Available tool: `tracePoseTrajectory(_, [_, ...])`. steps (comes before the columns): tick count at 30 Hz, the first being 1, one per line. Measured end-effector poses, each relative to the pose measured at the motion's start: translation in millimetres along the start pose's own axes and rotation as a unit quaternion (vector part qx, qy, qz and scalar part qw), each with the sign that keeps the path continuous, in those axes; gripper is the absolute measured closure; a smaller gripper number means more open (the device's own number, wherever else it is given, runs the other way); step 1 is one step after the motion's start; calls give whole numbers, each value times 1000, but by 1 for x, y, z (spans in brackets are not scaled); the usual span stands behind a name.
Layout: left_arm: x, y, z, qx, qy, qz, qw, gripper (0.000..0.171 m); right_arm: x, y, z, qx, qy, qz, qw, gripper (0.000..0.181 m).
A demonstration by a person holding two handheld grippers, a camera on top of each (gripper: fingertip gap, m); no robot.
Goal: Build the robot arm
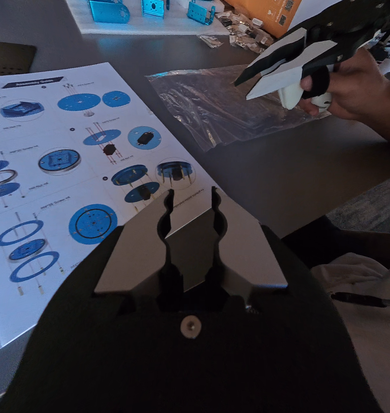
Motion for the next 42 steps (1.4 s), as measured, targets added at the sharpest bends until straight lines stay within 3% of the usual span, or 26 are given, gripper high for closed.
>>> tracePoseTrajectory(12, [0,-9,-7,-30,9,3,1000,138,0,1,-2,6,-8,-3,1000,142])
tracePoseTrajectory(42, [2,-4,-6,-30,15,-8,999,138,0,1,-3,7,-11,-4,1000,142])
Point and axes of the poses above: each gripper's, where its closed fingertips meet, y out along the fingers, x out of its underside, z = x × y across the jaws, the point moved 7 cm from there along -y, back along the fingers, and after that the axes turned 11 degrees about -z, right-handed, at the moved point
